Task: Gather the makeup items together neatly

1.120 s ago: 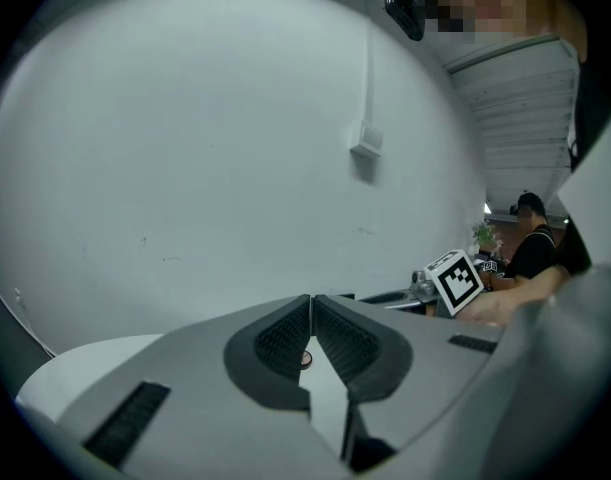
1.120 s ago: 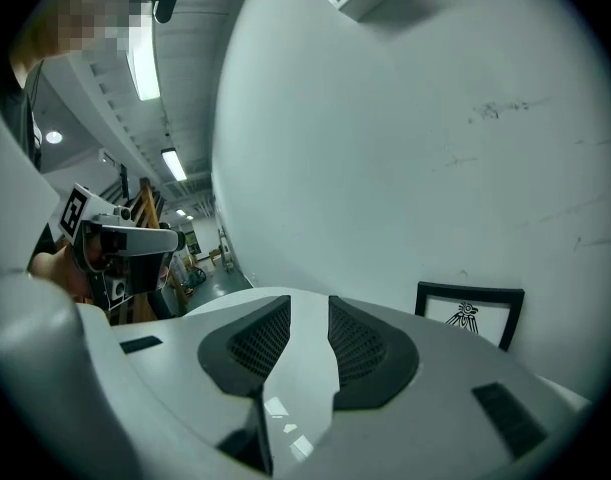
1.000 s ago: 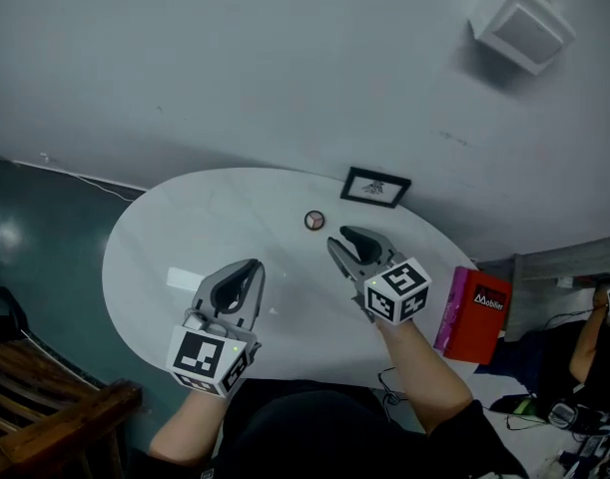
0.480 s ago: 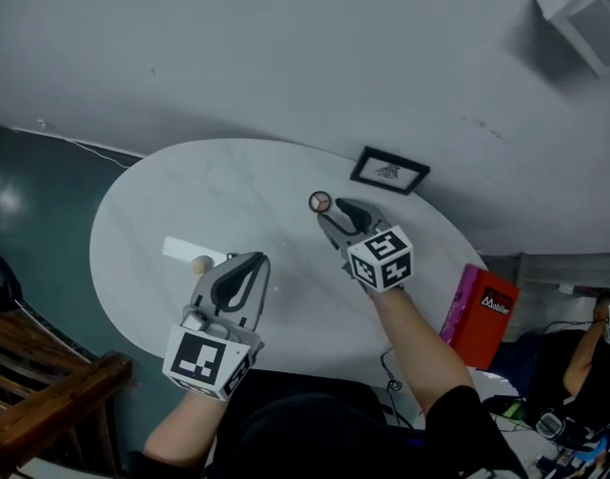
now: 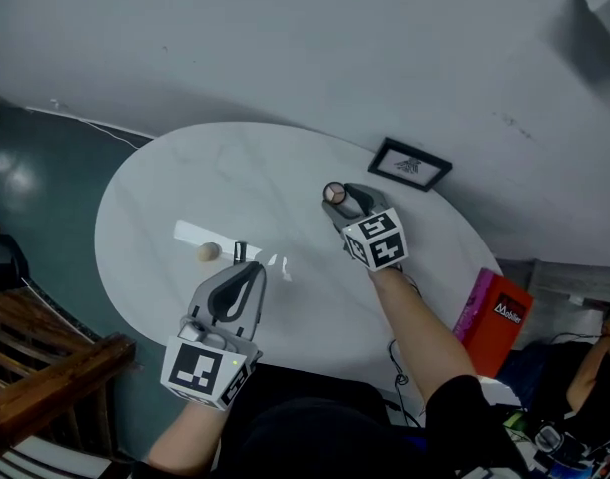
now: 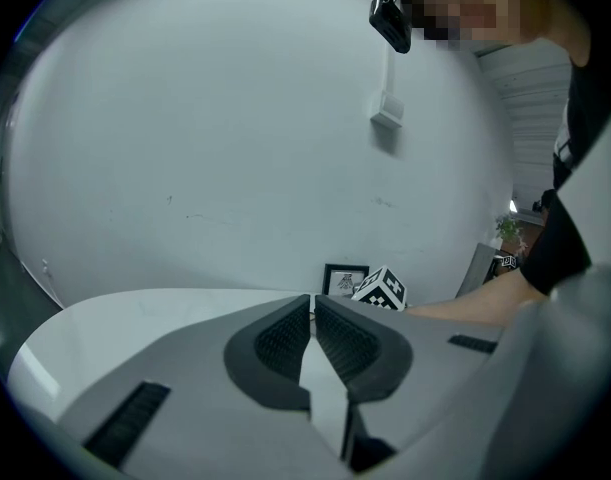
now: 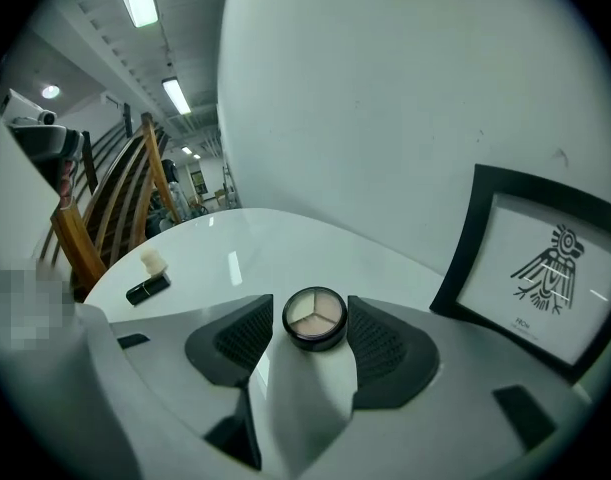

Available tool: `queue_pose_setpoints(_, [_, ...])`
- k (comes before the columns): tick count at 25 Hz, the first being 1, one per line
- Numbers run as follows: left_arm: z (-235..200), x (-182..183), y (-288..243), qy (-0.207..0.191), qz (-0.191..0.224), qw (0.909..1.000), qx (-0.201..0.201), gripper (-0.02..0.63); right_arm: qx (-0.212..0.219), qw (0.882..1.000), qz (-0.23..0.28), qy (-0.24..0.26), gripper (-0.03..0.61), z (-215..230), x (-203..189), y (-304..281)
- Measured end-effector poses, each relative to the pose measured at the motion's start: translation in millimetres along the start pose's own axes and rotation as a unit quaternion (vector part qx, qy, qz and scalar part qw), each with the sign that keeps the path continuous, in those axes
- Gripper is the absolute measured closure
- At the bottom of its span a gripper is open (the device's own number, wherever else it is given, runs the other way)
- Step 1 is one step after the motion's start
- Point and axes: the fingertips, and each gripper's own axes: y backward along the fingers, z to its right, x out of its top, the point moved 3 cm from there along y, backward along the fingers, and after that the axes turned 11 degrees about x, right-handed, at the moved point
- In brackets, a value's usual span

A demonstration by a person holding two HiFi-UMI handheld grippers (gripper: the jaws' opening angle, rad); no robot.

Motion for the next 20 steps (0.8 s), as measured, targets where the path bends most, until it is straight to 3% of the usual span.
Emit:
queue_pose_setpoints(9, [1, -4, 9, 0.007, -0.002, 0.9999, 0.008, 0.588, -0.042, 0.997, -0.059, 0.023, 0.37, 4, -8, -16])
queue_pose_setpoints(20, [4, 19, 26, -0.011, 0.029, 0.9995, 0.0, 0.588, -0.037, 0.999, 0.01, 0.018, 0.37, -21, 38, 48])
